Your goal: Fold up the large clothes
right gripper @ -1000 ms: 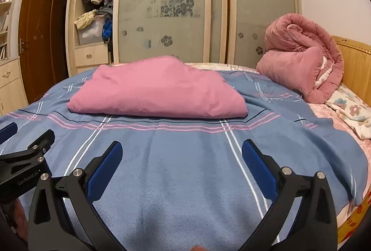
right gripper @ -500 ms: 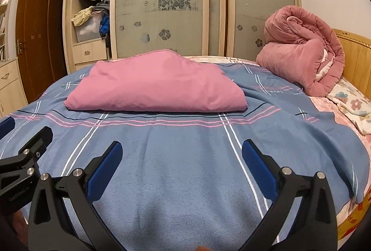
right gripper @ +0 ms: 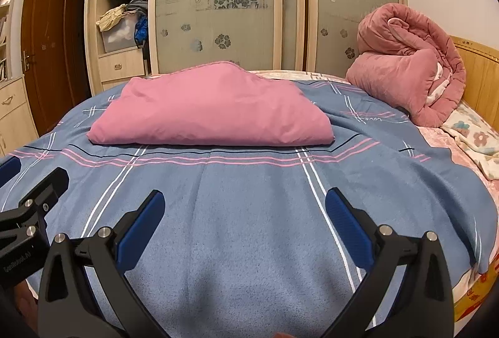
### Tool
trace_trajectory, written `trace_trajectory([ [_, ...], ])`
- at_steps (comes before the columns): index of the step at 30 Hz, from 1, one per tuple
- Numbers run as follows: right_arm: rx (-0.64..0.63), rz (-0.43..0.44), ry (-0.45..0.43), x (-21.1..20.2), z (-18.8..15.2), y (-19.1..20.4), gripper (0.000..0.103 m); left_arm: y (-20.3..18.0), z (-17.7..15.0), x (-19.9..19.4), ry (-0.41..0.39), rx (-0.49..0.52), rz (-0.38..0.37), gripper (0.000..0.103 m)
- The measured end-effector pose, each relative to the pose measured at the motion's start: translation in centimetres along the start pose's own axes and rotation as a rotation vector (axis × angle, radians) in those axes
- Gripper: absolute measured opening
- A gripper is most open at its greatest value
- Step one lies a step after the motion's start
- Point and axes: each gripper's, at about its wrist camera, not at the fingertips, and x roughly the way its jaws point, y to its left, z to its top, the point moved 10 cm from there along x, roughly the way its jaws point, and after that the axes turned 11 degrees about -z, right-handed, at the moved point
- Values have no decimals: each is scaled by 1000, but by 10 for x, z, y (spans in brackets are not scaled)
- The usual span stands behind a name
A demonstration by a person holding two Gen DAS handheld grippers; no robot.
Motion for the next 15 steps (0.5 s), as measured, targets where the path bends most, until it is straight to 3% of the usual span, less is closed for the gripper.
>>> trace_trajectory([
  [15,-4,-3,-12,-3,2,0,102,-3,-1,-1,8,8,0,101],
])
